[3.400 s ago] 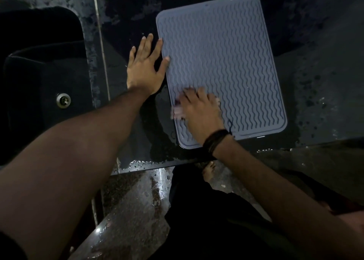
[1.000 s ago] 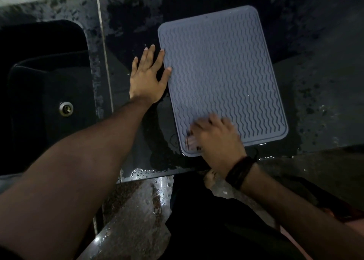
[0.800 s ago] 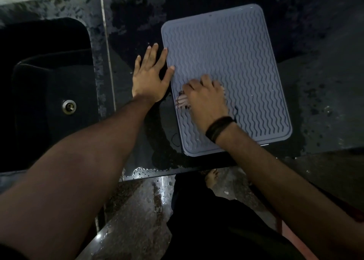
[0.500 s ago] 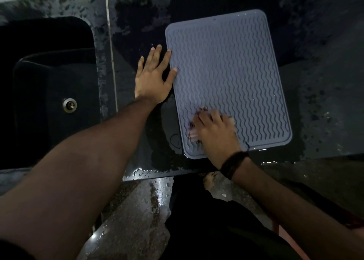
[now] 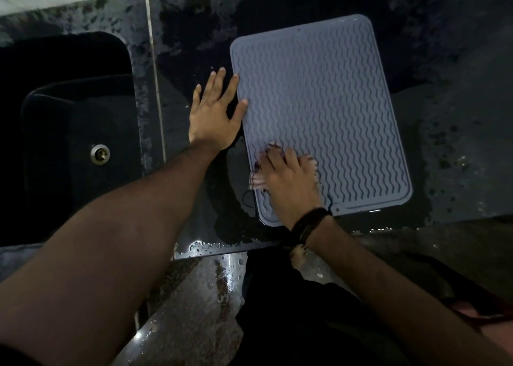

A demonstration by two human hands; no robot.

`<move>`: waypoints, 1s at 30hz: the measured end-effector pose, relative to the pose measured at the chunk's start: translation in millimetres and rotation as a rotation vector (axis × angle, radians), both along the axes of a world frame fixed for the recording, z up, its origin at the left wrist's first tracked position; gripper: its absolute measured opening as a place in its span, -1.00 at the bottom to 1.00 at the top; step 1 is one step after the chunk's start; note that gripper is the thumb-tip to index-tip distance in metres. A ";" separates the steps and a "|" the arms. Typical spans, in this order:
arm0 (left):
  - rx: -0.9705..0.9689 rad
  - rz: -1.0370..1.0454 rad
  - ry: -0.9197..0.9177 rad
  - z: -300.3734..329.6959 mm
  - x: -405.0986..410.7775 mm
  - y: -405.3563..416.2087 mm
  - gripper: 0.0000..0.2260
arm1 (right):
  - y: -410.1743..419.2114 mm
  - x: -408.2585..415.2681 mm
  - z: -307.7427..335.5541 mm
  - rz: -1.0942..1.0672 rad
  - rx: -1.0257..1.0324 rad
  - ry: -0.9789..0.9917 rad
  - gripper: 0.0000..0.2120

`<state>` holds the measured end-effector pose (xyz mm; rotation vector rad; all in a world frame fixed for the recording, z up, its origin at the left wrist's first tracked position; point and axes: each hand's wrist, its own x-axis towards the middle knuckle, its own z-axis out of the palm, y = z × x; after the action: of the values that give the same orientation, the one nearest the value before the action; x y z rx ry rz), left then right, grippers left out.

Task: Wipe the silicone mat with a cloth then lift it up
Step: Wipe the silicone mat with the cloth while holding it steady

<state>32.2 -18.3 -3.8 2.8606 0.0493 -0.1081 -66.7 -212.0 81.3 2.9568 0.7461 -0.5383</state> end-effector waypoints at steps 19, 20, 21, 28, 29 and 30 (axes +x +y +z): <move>-0.027 -0.014 -0.069 -2.1 0.3 1.0 -0.52 | 11.5 73.4 14.9 -0.072 0.133 -0.085 -0.60; -0.024 -0.015 -0.072 -2.3 0.6 0.5 -0.52 | 16.5 83.1 9.2 -0.075 0.116 -0.074 -0.60; -0.025 -0.011 -0.073 -2.6 0.9 0.1 -0.53 | 19.3 87.8 3.4 -0.075 0.101 -0.058 -0.59; -0.037 0.000 -0.070 -2.1 1.1 -0.2 -0.54 | -13.1 33.6 -1.4 0.001 0.042 -0.028 -0.51; -0.042 -0.002 -0.069 -2.1 1.0 -0.5 -0.54 | -18.9 25.5 1.3 0.011 0.033 -0.007 -0.51; -0.045 -0.004 -0.069 -1.9 1.2 -0.5 -0.53 | -23.1 20.8 4.3 0.022 0.021 0.019 -0.50</move>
<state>33.4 -18.7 -5.7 2.8167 0.0267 -0.0113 -45.8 -235.1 85.6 2.9625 0.7905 -0.5616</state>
